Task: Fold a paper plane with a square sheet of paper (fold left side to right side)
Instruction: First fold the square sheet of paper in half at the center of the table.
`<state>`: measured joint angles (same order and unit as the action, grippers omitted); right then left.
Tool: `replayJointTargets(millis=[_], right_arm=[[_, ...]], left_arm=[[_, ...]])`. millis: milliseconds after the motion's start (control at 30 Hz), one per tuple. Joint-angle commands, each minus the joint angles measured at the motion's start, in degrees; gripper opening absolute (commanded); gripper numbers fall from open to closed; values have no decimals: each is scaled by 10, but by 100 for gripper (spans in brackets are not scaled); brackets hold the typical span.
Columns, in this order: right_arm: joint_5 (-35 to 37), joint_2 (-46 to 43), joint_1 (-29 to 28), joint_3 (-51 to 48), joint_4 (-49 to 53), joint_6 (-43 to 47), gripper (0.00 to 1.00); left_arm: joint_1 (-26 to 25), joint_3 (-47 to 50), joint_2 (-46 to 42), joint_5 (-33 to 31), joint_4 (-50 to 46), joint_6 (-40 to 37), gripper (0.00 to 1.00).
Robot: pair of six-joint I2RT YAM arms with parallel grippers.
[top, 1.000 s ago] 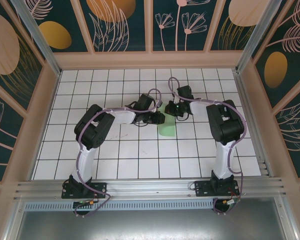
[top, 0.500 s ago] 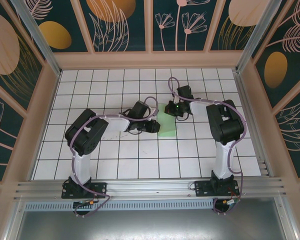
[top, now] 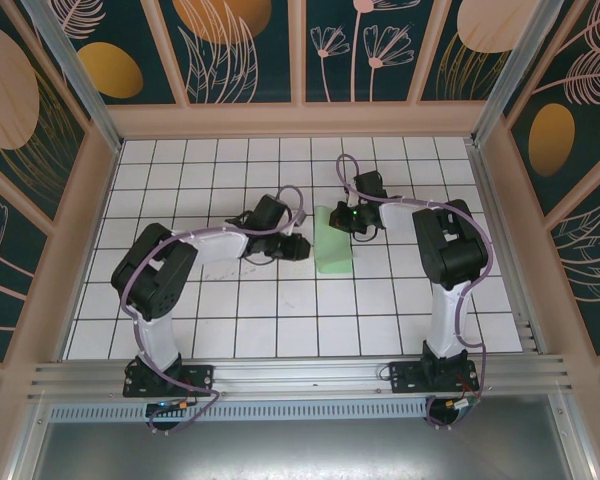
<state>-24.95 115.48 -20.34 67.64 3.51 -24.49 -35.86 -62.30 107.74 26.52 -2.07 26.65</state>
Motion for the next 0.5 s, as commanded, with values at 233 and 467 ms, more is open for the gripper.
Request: replayJointTargets(millis=[233, 467], right_arm=[[38, 23, 2, 0, 51, 4, 2], [42, 23, 0, 3, 57, 5, 2]], left_arm=[[-7, -120, 110, 39, -7, -24, 20], [-20, -128, 144, 31, -12, -34, 20]])
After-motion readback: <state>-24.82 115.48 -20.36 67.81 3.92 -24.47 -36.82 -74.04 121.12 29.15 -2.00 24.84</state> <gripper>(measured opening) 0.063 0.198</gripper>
